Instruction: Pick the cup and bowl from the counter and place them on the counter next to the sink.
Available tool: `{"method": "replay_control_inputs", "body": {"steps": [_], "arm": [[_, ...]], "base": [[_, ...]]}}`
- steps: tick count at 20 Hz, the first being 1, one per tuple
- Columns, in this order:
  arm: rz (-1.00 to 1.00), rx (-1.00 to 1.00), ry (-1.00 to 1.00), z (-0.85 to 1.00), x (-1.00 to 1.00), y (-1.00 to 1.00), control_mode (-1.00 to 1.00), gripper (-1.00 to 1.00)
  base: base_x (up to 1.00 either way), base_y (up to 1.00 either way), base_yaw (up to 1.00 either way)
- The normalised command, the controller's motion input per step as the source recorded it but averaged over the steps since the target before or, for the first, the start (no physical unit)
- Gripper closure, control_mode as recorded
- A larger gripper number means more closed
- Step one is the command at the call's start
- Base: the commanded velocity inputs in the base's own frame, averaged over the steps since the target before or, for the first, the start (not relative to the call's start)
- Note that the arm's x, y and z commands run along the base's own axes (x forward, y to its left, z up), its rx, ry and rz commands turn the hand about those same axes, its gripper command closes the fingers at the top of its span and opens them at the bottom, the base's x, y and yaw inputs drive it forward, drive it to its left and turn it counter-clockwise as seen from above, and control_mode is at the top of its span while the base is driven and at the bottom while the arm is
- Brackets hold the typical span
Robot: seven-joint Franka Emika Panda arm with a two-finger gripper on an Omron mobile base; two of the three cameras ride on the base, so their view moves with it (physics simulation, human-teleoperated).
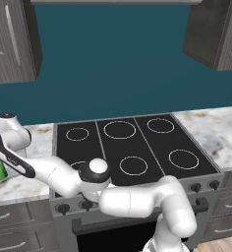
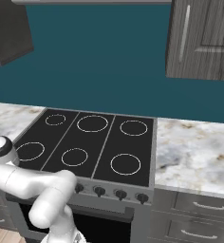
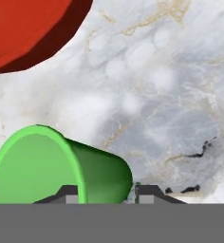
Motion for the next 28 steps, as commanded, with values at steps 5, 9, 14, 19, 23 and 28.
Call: {"method": "replay_control_inputs", "body": {"steps": [5,9,14,19,23,28], "arm": [[0.01,0.0,-0.02,0.0,-0.06,-0.19,-1.0,1.0],[0.03,0.01,-0.09,0.06,-0.28,-0.41,-1.0,1.0],[0.01,0.05,0.0,0.13,-0.06,-0.58,-1.0,1.0],[0.0,0.15,-0.02,0.01,-0.22,-0.96,-1.0,1.0],[0.0,0.15,-0.05,0.0,-0.3,-0.99,-1.0,1.0],[0.0,0.14,-0.06,0.0,-0.17,-0.98,-1.0,1.0]], "base": [[0.0,0.0,0.0],[0.0,0.0,0.0],[0.0,0.0,0.0],[0.0,0.0,0.0],[0.0,0.0,0.0],[0.0,0.0,0.0]]}}
